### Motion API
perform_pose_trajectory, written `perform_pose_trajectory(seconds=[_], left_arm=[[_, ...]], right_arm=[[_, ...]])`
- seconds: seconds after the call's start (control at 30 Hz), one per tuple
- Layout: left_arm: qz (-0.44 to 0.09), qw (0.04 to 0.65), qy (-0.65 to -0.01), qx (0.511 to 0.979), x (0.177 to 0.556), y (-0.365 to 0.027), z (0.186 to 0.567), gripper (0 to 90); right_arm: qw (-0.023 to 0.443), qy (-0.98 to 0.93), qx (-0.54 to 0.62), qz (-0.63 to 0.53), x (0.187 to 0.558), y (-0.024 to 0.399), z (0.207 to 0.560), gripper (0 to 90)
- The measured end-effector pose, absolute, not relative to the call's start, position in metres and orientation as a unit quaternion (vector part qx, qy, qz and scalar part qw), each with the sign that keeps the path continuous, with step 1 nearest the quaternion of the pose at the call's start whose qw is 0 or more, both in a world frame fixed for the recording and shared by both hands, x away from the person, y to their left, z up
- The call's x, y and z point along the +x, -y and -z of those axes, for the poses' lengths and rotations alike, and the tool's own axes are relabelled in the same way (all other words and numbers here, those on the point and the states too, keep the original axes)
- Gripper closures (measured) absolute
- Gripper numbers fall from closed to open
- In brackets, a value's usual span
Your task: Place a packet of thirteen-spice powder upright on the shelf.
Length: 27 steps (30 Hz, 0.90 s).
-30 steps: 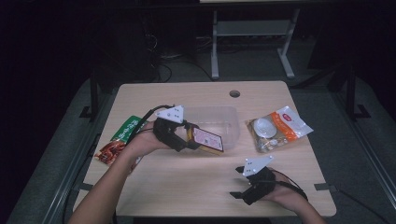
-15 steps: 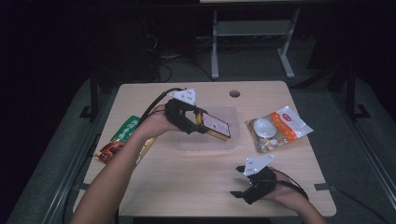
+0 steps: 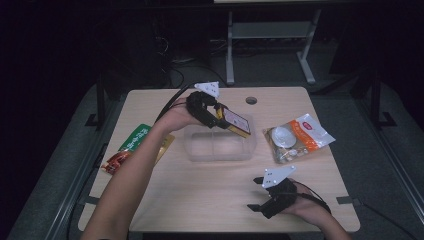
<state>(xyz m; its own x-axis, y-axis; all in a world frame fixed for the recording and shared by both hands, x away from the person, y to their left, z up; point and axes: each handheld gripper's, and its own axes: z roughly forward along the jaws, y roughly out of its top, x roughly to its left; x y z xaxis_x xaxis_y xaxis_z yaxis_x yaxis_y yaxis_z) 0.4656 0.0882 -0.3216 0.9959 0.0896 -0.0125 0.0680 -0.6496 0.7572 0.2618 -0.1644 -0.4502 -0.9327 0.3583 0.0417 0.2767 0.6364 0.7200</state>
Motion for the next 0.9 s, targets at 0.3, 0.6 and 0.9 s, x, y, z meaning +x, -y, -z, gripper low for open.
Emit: perform_pose_trajectory(seconds=[0.3,0.6,0.9], left_arm=[[-0.008,0.403,-0.048,0.914,0.477,-0.077,0.332,31.4],[-0.003,0.386,-0.048,0.921,0.479,-0.070,0.343,31.3],[0.006,0.381,-0.049,0.923,0.481,-0.065,0.350,31.1]], right_arm=[[0.050,-0.902,0.178,-0.391,0.263,0.167,0.451,13.9],[0.051,-0.902,0.176,-0.391,0.262,0.166,0.450,14.0],[0.048,-0.901,0.177,-0.392,0.262,0.166,0.451,14.0]])
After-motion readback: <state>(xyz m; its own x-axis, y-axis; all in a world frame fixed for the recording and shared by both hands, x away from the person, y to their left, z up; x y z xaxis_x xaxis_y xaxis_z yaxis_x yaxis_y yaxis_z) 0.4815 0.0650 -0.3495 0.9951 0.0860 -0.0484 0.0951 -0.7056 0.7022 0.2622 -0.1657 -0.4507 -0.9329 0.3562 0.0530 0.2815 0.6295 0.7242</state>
